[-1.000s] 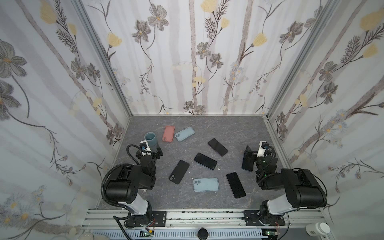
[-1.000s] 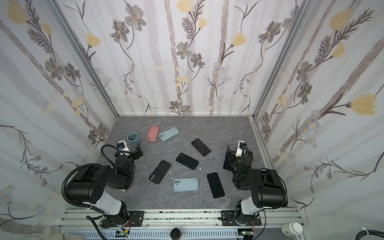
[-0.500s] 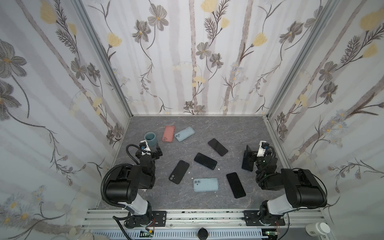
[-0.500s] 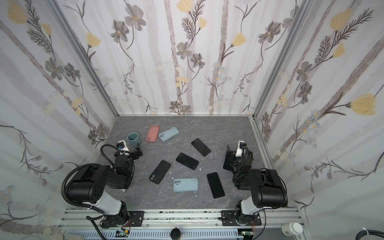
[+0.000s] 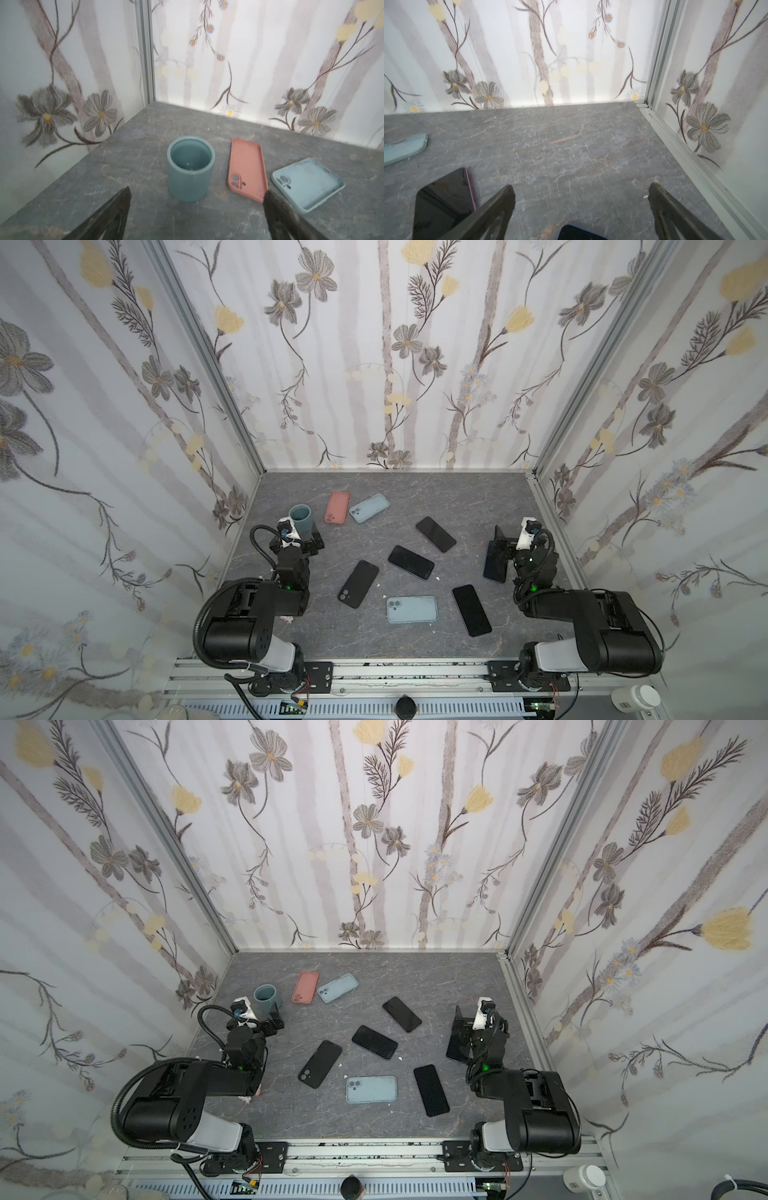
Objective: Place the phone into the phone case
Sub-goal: 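Move both arms out from rest toward the phones on the table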
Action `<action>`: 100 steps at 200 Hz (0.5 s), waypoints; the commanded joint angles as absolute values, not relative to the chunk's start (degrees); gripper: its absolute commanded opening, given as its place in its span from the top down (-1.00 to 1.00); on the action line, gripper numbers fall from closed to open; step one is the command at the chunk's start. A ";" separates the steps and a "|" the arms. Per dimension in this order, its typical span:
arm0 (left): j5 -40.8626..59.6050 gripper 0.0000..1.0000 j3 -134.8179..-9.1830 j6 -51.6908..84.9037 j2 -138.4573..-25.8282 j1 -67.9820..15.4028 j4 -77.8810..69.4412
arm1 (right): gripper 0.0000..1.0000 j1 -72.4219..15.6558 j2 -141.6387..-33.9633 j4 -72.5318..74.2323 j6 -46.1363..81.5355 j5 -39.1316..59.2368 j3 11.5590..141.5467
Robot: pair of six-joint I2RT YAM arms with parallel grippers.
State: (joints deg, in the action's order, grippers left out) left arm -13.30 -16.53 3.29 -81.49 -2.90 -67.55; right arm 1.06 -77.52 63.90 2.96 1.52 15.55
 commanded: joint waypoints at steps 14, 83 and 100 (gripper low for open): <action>-12.24 -1.00 -23.74 6.25 -72.40 -2.94 -49.34 | -0.99 -0.19 -70.73 41.04 7.71 1.45 25.16; 2.98 -0.89 -47.03 6.84 -65.00 -13.33 -18.70 | -0.90 -16.04 -63.07 2.08 14.51 7.56 42.71; 4.68 -0.89 -49.41 4.62 -64.23 -18.59 -13.01 | -0.88 -20.35 -59.92 -5.42 17.97 5.56 44.75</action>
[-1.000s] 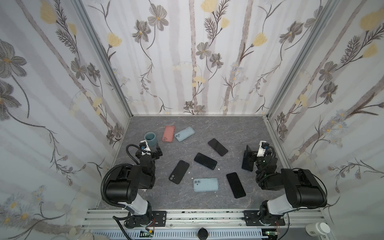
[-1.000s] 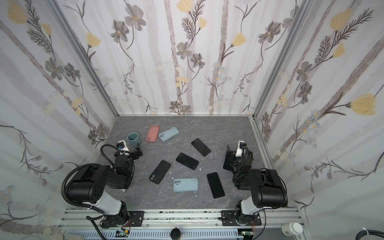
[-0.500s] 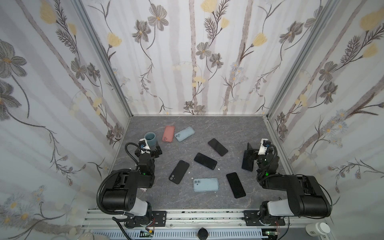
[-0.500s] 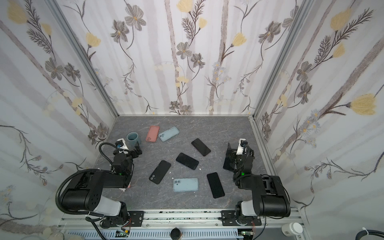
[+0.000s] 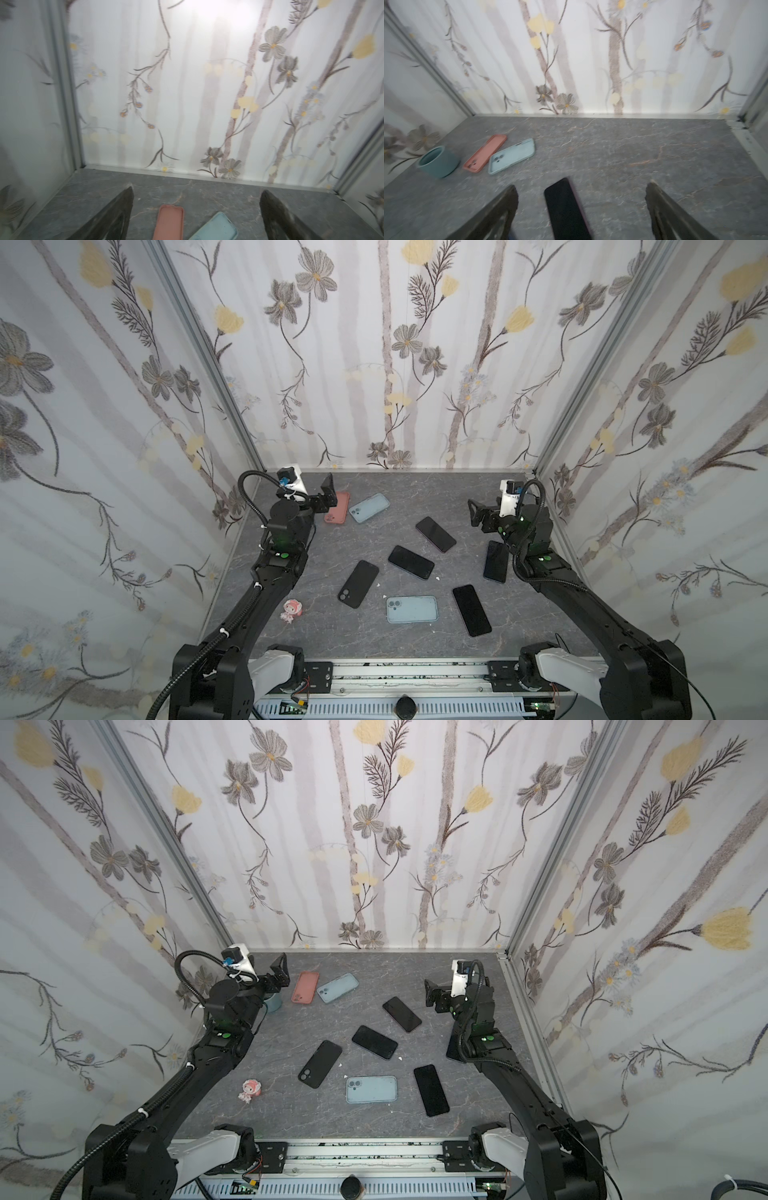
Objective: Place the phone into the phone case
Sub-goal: 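Move both arms out from rest toward the phones on the table, then lower the right gripper over the black phone with pink frame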
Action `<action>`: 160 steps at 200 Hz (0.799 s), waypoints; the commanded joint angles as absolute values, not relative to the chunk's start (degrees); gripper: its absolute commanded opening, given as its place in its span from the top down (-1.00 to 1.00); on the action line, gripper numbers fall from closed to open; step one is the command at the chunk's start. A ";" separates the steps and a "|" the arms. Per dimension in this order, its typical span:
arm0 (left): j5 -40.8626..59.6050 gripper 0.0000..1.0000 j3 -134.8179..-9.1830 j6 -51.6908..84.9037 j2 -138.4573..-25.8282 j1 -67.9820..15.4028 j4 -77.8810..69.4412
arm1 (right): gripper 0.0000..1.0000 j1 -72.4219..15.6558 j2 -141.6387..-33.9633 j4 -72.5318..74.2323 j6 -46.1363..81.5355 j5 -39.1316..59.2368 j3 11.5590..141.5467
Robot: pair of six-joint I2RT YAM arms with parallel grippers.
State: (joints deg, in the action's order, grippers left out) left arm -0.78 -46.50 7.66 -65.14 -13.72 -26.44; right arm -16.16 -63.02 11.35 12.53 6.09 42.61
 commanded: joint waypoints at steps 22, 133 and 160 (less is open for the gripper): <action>10.44 -0.90 -48.70 2.40 -62.68 -24.70 -9.21 | -0.83 -23.93 -55.66 -14.16 25.02 3.43 43.60; 19.89 -0.98 -30.27 -7.62 -61.37 -38.60 -10.53 | -0.70 -31.91 -43.14 -36.46 43.78 -1.45 27.68; 17.47 -1.00 -26.88 -7.38 -60.61 -38.59 -15.18 | -0.70 -35.43 -44.31 -38.12 45.27 -2.52 26.84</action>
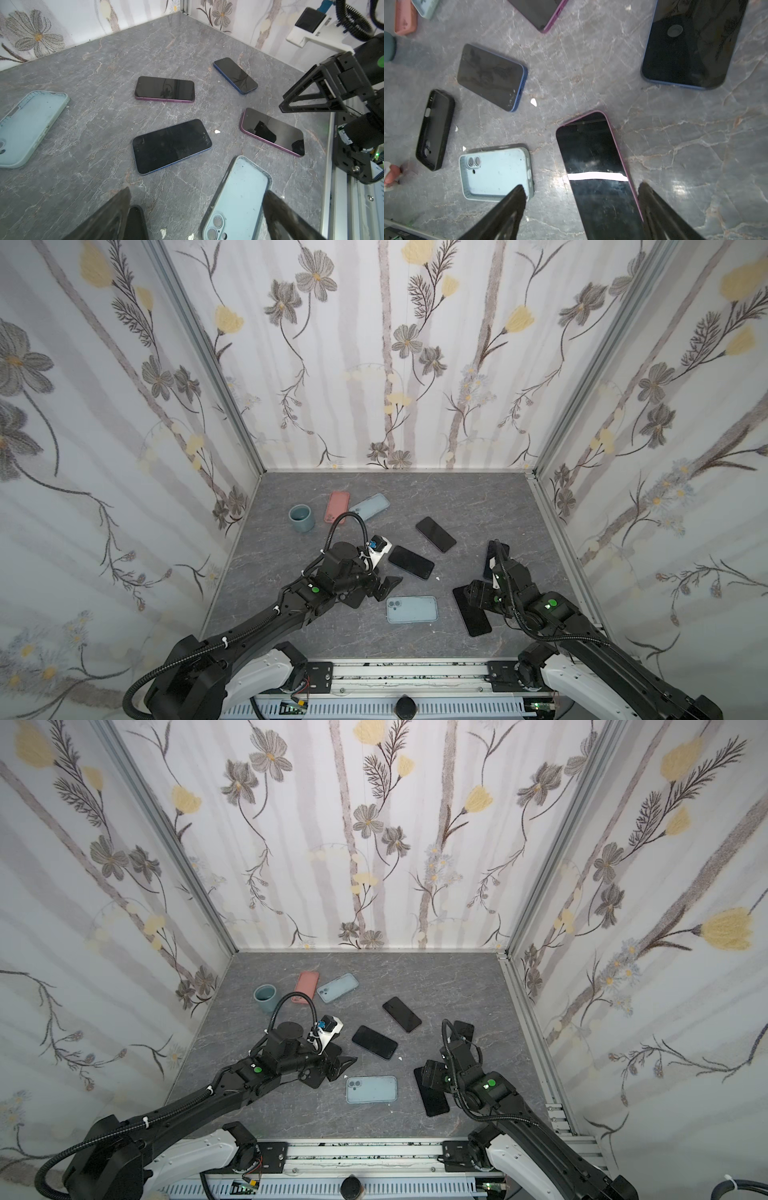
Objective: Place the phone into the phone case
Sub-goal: 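Lower the right gripper over the black phone with pink frame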
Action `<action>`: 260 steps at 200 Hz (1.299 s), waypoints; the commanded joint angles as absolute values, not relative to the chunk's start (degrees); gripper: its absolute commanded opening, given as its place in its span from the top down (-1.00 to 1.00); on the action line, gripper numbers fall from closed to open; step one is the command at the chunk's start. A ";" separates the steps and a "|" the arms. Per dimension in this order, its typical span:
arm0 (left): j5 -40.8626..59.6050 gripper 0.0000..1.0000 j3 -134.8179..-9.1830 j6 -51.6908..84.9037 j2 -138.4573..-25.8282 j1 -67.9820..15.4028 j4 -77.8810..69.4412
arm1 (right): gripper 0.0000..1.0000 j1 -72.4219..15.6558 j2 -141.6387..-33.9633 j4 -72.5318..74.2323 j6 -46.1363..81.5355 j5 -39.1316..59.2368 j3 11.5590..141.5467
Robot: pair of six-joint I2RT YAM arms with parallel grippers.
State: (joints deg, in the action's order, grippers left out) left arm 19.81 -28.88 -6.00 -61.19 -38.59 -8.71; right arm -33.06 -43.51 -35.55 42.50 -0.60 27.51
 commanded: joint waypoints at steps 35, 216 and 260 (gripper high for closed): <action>17.78 -1.00 -26.49 -7.83 -59.47 -38.59 -15.02 | -0.72 -40.56 -46.99 -39.25 47.77 -6.35 26.82; 14.93 -1.00 -24.44 -9.83 -55.82 -38.61 -16.17 | -0.84 -50.45 -54.40 -39.37 50.89 -11.94 26.81; 14.66 -1.00 -24.22 -10.28 -55.51 -38.65 -16.08 | -0.86 -50.45 -55.50 -38.70 50.69 -12.21 26.64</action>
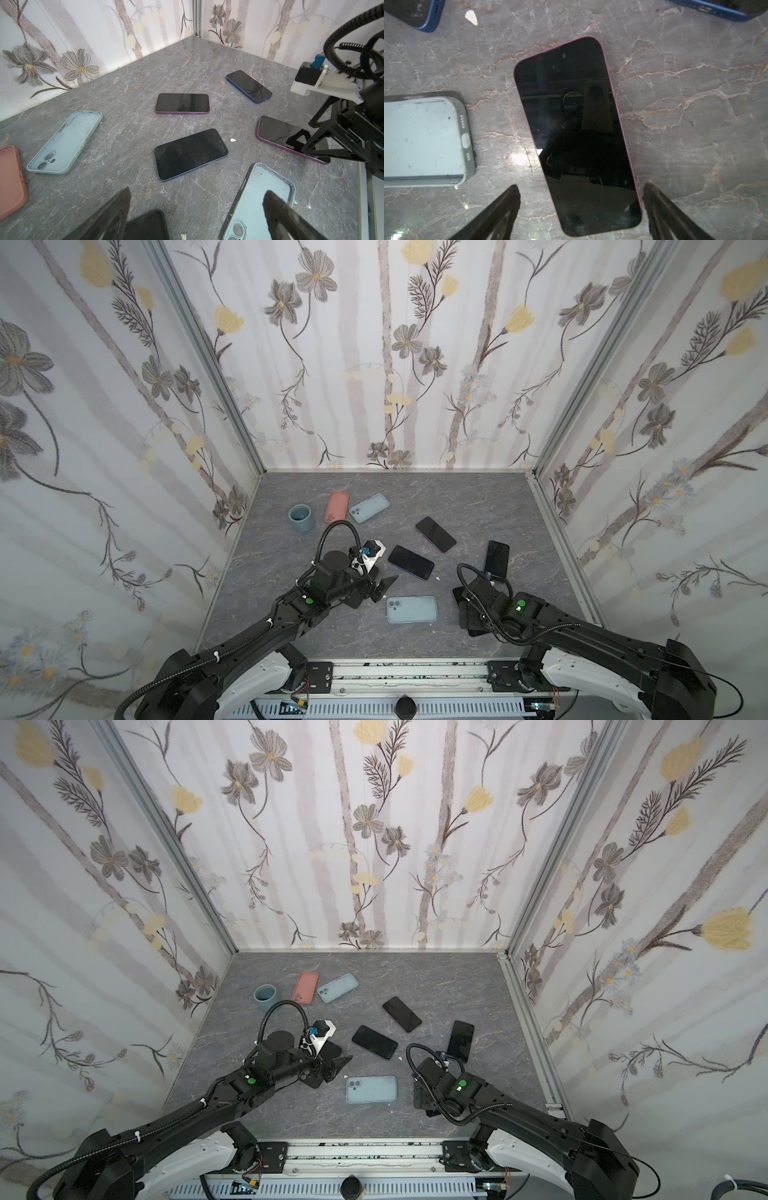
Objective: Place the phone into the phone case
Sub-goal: 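Lower the right gripper over the black phone with pink frame, then close the right gripper on the pink-framed black phone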
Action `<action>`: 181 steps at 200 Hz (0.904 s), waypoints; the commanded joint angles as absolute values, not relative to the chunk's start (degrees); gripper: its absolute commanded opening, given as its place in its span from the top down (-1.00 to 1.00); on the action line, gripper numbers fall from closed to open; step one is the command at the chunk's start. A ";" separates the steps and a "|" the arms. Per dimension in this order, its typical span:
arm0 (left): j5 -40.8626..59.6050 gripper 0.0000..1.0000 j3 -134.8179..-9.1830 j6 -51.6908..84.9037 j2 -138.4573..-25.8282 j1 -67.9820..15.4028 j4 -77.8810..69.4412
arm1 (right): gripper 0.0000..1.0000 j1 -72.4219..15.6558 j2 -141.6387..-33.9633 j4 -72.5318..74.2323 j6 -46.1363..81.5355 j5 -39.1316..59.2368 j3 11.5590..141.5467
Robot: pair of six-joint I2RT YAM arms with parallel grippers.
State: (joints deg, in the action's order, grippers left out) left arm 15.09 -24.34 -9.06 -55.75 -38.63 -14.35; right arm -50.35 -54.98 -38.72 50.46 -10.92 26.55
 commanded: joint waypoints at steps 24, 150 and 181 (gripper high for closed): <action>14.55 -1.00 -24.22 -10.84 -55.61 -38.63 -16.11 | -0.86 -50.45 -56.54 -38.07 50.53 -12.31 26.94; 10.75 -1.00 -24.48 -11.97 -56.60 -38.69 -15.51 | -0.88 -50.45 -63.78 -33.93 47.03 -11.34 28.17; 10.14 -1.00 -24.44 -12.05 -56.80 -38.63 -15.73 | -0.80 -50.45 -64.96 -33.57 46.67 -10.59 28.15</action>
